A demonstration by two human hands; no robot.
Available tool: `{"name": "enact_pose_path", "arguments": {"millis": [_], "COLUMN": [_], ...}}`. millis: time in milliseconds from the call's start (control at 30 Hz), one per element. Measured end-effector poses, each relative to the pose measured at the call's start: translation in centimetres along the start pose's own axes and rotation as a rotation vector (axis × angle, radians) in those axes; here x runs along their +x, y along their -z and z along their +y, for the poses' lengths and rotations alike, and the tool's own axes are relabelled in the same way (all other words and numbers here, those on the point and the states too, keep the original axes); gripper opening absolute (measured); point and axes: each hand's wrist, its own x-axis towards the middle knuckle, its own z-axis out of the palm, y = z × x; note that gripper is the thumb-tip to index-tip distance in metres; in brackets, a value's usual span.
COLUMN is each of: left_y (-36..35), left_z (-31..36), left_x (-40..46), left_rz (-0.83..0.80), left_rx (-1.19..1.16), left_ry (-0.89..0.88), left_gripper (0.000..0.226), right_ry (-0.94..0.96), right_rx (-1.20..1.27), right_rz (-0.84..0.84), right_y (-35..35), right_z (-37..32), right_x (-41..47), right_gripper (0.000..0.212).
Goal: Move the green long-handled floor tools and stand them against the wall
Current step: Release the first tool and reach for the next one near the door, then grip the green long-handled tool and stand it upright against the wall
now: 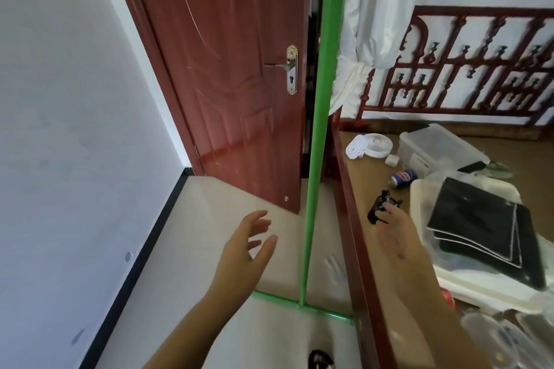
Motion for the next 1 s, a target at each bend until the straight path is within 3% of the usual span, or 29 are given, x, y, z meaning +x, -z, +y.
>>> {"name": "enact_pose_path", "arguments": {"millis": [133, 233, 433, 733, 867, 1000], "left_y": [-3.6, -5.8, -8.8, -2.1, 2.6, 7.1], "left_z": [1.9, 2.5, 1.3, -2.4, -4.8, -7.7], "left_x": [8.0, 12.3, 17.5, 20.1, 20.3, 21.3], "left_rz": [-0.044, -0.115, -0.222, 0.017, 0.155, 0.264], "left_rx": [0.014, 0.0, 0.025, 0.028, 0.047, 0.077], "left_ry": [-0.029, -0.002, 0.05, 0.166, 0.245, 0.352], "left_gripper": [0.041, 0.05, 0.025, 0.006, 0.014, 0.021], "right_ry": [0.1, 0.16, 0.193, 0.312, 0.405, 0.518], "right_rx": [-0.045, -0.15, -0.235, -0.223, -0.186, -0.199], "right_rz": [-0.118, -0.315, -0.519, -0.732, -0.854, -0.905], "right_y": [-0.4, -2.0, -4.5, -14.4, -20.6, -26.7], "right_z": [-3.4, -4.4, -6.6, -9.4, -10.8, -12.3], "right_x": [8.0, 13.2, 18.3, 22.3, 23.3, 24.4], "right_gripper": [0.051, 0.062, 0.038, 0.021, 0.011, 0.016]}}
